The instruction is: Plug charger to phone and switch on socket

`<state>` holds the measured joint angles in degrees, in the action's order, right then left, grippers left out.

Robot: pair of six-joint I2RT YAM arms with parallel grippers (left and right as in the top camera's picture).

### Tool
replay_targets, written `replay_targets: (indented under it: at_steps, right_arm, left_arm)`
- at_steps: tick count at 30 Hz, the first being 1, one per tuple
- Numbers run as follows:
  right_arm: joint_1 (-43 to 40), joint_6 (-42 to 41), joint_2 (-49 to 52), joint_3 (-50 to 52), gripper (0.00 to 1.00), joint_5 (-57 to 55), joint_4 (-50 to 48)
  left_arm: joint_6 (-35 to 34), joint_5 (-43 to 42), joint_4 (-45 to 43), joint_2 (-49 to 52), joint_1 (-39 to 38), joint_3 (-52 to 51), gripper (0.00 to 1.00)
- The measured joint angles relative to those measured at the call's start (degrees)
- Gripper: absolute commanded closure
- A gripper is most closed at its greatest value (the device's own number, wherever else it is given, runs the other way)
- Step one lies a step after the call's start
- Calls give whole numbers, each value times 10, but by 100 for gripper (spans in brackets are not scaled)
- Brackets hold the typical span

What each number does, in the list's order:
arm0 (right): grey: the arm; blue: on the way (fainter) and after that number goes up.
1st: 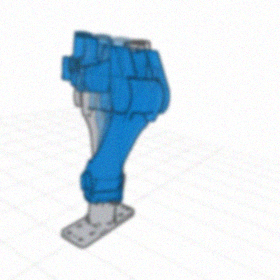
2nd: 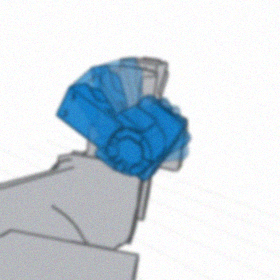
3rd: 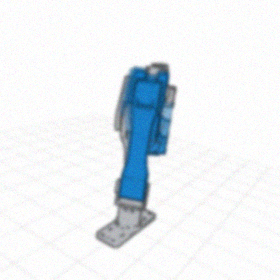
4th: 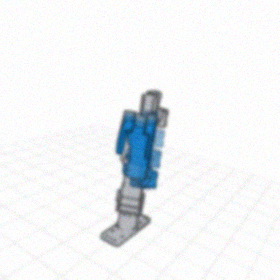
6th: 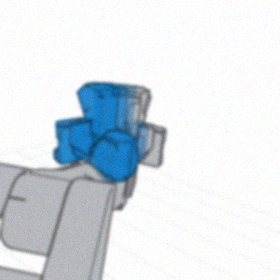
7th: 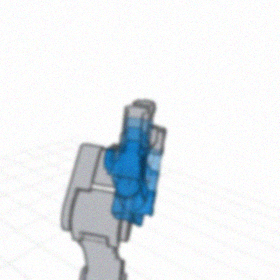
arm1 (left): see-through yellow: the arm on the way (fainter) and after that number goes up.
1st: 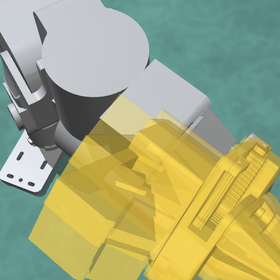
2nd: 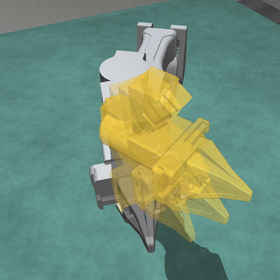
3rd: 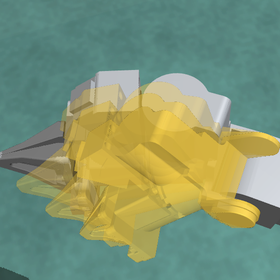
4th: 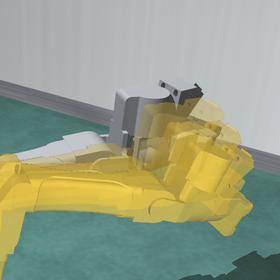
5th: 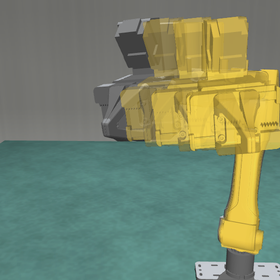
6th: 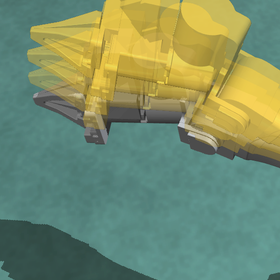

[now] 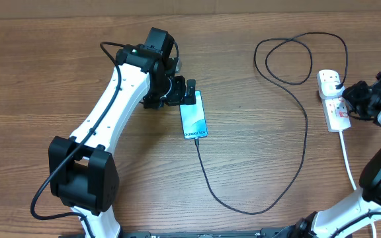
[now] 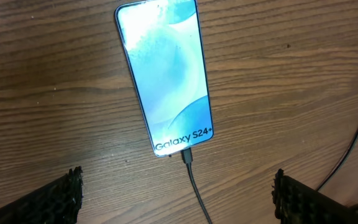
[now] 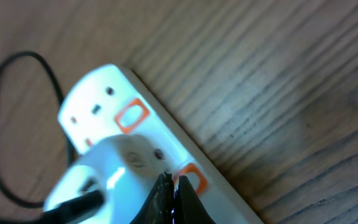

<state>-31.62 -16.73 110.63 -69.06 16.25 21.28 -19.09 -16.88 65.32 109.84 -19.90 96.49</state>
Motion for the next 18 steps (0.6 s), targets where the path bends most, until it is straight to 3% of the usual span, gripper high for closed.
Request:
replay_targets:
  at_steps: [18]
  right_arm:
    - [2,0,11,0,96,0,-3]
  left_arm:
    - [0,0,-6,0,0,0,0]
